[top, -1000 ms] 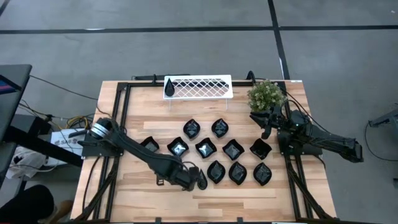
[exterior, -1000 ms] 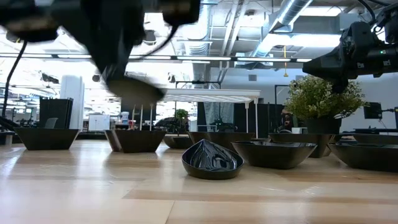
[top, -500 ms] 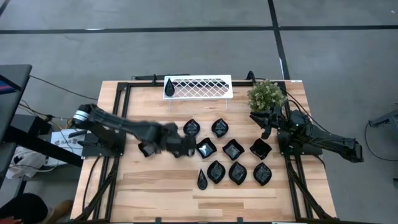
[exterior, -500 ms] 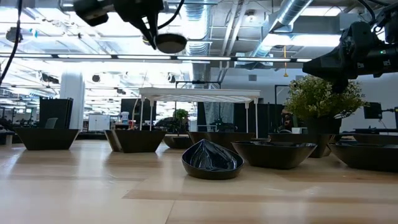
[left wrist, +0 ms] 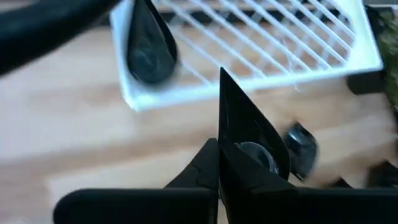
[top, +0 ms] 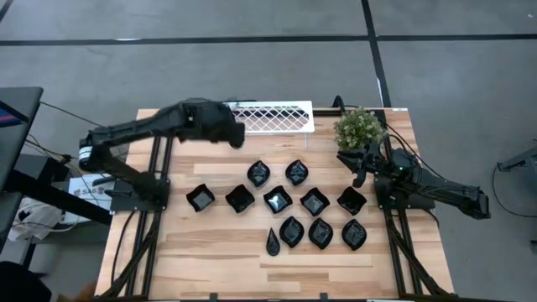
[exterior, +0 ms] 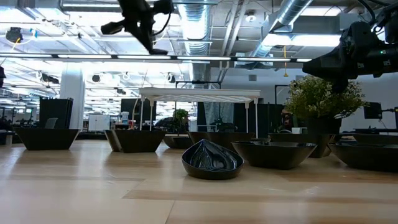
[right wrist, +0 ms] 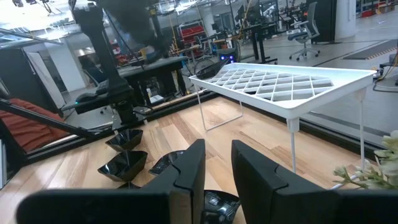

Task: Pick & Place Mini shaped plates
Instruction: Stack the drop-shaped plate on top of the drop-shaped plate on the shelf

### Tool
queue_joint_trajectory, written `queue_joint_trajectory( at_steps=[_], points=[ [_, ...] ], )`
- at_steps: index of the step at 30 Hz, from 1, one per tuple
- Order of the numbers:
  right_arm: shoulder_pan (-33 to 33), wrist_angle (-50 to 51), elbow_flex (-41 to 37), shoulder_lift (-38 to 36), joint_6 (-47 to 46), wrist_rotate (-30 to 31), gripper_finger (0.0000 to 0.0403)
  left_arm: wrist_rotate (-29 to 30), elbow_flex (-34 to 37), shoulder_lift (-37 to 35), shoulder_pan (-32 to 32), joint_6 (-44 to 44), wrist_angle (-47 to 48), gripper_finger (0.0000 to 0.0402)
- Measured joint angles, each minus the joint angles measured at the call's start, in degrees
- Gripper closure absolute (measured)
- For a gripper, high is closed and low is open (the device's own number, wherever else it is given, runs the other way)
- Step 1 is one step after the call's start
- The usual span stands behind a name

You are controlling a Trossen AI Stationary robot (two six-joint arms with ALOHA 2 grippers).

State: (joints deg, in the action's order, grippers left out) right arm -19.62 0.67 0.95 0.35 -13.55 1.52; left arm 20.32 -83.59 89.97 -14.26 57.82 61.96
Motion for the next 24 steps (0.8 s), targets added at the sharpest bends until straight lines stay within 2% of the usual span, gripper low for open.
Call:
queue_joint_trajectory(
  at_steps=[7,12,24],
  points=[
    [0.0,0.0,0.02,0.0,0.0,0.0,0.0329,-4.16,0.0,0.17,-13.07,-19.01,-0.39,0.0398],
    [-0.01,-0.01,0.01,-0.01,0.0,0.0,0.0329,-5.81,0.0,0.19,-18.79,-27.48,-2.7,0.0398],
    [-0.01,-0.02,0.0,-0.01,-0.01,0.02,0.0329,-9.95,0.0,3.44,-22.08,-38.96,-9.07,0.0398]
  ],
)
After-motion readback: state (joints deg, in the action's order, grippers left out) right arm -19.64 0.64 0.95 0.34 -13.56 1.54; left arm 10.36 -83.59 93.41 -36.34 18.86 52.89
